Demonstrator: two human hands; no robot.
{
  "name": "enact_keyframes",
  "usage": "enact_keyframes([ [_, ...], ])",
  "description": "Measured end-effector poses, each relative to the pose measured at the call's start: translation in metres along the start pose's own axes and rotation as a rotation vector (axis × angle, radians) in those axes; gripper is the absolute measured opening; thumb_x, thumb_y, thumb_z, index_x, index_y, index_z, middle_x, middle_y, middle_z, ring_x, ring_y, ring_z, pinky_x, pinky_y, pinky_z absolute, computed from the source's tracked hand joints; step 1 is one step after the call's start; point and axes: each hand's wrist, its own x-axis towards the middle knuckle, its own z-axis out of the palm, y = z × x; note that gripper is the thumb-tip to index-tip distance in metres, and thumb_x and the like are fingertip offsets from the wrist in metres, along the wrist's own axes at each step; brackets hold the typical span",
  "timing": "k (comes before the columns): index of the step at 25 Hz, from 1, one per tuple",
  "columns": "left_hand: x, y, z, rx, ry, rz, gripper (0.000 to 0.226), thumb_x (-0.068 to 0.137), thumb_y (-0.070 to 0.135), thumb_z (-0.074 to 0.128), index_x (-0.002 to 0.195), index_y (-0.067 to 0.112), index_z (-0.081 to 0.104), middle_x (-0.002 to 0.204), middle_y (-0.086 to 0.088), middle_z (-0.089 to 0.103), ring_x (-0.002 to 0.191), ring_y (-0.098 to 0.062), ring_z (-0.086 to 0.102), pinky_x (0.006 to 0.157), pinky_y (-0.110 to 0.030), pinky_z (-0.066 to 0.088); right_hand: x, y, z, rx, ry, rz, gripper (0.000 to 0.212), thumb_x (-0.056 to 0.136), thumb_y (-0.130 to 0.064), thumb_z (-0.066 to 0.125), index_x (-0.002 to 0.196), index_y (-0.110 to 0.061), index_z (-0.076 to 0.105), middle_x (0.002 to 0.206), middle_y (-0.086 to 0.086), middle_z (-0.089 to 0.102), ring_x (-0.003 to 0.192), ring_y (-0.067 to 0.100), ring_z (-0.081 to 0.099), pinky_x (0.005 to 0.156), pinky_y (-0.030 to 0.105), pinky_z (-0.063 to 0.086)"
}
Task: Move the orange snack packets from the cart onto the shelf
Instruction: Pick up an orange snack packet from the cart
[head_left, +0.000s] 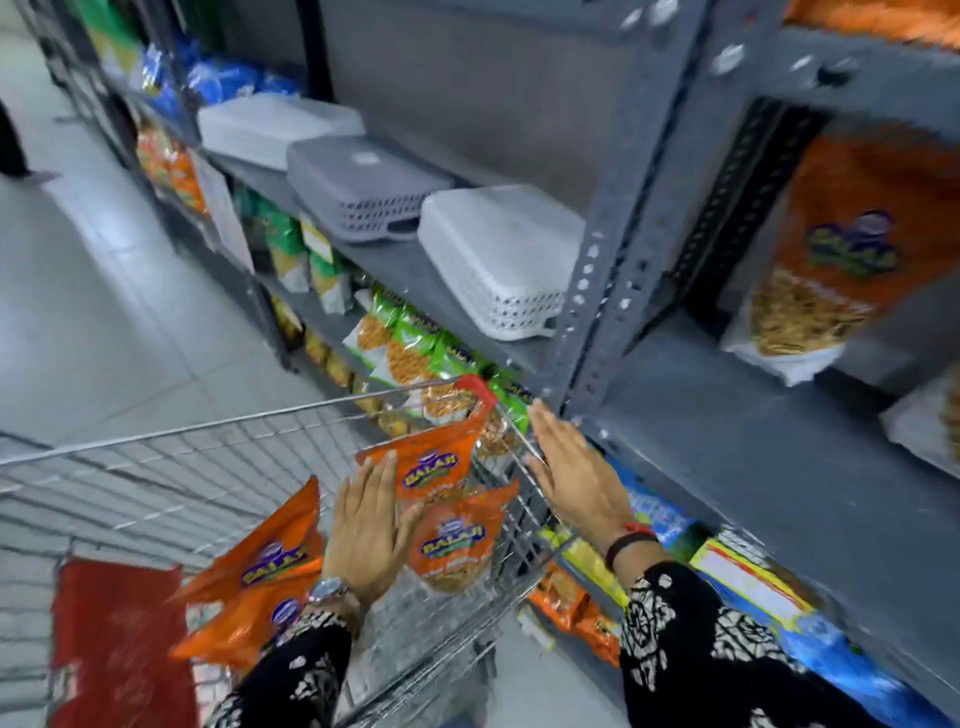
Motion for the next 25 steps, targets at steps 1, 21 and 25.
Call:
enact_keyframes([
  [1, -0.004, -0.015, 0.012, -0.031, -0.039, -0.059, 0.076, 0.085, 0.06, 0.005, 0.129, 0.006, 0.033, 0.121, -0.021, 0.06, 0.116, -0.031, 0.046, 0.101, -0.033, 0.018, 0.006, 0.001, 0.025, 0.076, -0.1, 0.05, 0.047, 0.085, -0.02, 0.047, 0.129, -0.002, 0.039, 0.136, 0.012, 0.05, 0.119, 0.022, 0.053, 0.101, 0.027, 0.034],
  [21, 0.057, -0.081, 0.144, -0.826, -0.377, -0.535, 0.082, 0.052, 0.015, 0.077, 0.121, 0.018, 0.033, 0.111, 0.004, 0.053, 0.1, -0.009, 0.05, 0.084, -0.018, 0.038, 0.038, 0.036, 0.228, 0.567, -1.014, 0.808, 0.051, 0.068, -0.015, 0.076, 0.113, -0.006, 0.056, 0.124, 0.017, 0.059, 0.101, 0.022, 0.056, 0.091, 0.032, 0.044],
  [25, 0.053, -0.084, 0.172, -0.76, -0.35, -0.497, 0.057, 0.054, 0.018, 0.077, 0.105, -0.002, 0.06, 0.109, -0.021, 0.063, 0.102, -0.019, 0.049, 0.089, -0.042, 0.051, 0.033, 0.039, 0.231, 0.617, -1.049, 0.699, 0.059, 0.079, -0.007, 0.063, 0.131, -0.003, 0.035, 0.143, 0.017, 0.036, 0.129, 0.028, 0.038, 0.105, 0.029, 0.028],
])
